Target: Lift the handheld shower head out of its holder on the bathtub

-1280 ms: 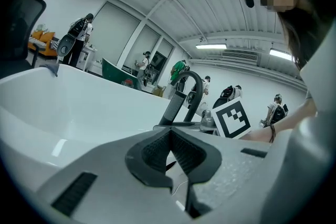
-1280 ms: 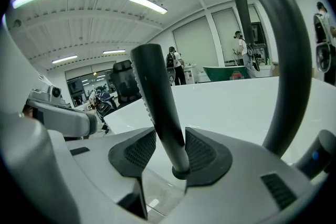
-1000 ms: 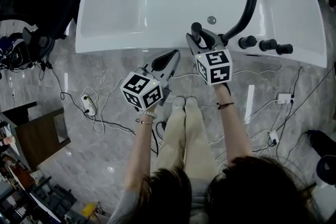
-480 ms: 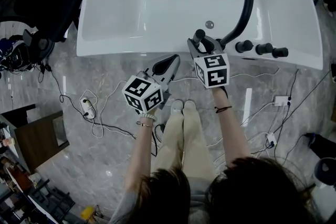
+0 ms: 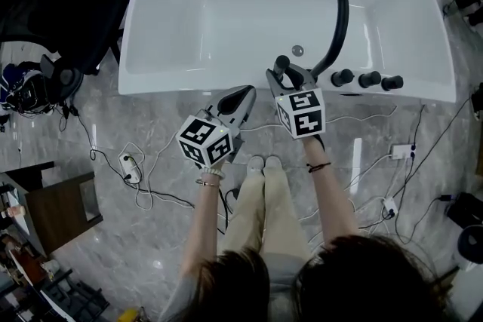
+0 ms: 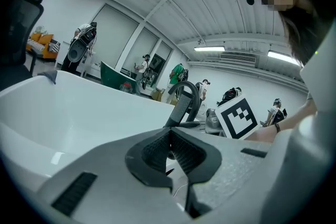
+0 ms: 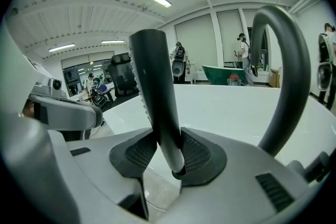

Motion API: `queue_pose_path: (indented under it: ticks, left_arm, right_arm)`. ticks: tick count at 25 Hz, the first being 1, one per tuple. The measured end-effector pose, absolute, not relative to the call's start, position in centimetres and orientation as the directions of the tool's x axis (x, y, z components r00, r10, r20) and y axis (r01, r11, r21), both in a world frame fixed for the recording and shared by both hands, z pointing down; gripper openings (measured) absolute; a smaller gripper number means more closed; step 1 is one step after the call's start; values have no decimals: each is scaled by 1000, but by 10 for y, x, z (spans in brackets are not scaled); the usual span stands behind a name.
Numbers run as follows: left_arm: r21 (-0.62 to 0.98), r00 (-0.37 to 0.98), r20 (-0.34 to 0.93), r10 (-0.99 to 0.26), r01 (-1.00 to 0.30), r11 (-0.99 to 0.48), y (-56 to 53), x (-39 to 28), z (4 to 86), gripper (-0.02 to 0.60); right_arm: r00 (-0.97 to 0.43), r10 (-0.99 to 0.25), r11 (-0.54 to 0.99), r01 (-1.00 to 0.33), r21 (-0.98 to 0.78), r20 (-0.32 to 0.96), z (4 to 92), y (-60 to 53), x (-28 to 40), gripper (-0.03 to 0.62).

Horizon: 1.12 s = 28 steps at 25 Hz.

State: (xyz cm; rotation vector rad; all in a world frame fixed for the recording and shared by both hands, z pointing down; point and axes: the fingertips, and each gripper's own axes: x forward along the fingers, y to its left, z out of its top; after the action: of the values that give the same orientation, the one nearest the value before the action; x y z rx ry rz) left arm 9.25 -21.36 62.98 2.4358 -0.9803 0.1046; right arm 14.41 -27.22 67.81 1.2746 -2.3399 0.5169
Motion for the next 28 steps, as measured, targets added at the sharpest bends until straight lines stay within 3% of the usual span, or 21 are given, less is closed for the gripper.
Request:
queue_pose_path:
  ticks: [28]
  left_arm:
    - [373, 708, 168, -686, -690, -620, -192, 75, 510, 5]
  right_arm:
    - [-564, -706, 582, -807, -102, 429, 531, -238, 125, 137]
